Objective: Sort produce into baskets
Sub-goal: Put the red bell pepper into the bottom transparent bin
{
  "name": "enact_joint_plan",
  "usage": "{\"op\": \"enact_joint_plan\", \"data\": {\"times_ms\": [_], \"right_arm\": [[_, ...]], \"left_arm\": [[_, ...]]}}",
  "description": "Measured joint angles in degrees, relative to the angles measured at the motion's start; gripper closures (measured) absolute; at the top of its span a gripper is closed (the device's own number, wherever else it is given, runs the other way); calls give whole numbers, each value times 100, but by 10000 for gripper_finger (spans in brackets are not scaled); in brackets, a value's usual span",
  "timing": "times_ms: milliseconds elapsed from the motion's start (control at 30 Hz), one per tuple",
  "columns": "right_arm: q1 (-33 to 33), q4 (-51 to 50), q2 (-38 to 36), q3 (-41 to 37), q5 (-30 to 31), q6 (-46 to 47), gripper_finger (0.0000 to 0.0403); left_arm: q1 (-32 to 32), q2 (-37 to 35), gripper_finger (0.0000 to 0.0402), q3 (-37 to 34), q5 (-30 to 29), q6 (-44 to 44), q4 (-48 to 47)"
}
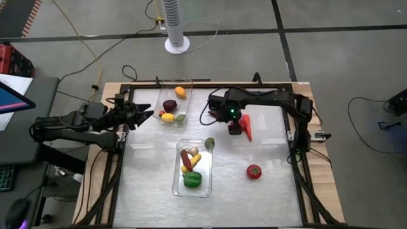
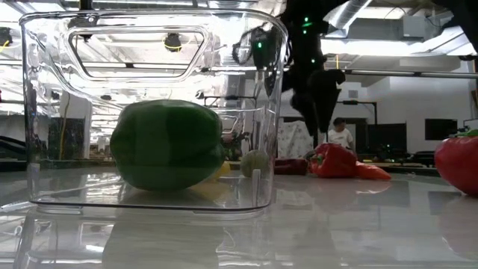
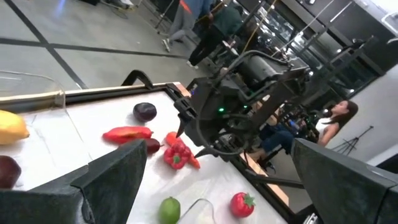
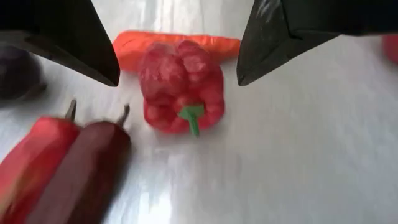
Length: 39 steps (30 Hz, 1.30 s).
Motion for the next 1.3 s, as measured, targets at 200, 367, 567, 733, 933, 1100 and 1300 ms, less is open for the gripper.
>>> {"op": "enact_joint_plan", "data": {"times_ms": [200, 367, 567, 733, 933, 1100, 1300], "right_arm": [[-65, 149, -75, 0, 2, -162, 55], [-124, 333, 15, 0, 0, -589, 56], [-72, 261, 307, -7, 54, -797, 56], [29, 240, 311, -7, 407, -751, 56], [148, 197, 298, -302, 421, -645, 56], [238, 213, 301, -909, 420, -498, 56], [253, 522, 267, -1486, 494, -389, 57]], "left_arm": [[0, 0, 15, 0, 138, 1, -3], [0, 0, 15, -1, 145, 2, -111], [0, -9, 15, -2, 364, -13, -120], [0, -46, 15, -2, 458, -17, -136], [0, -92, 15, -2, 457, -17, -203], [0, -90, 15, -2, 550, -23, -231], [0, -90, 15, -2, 569, -24, -280]]}}
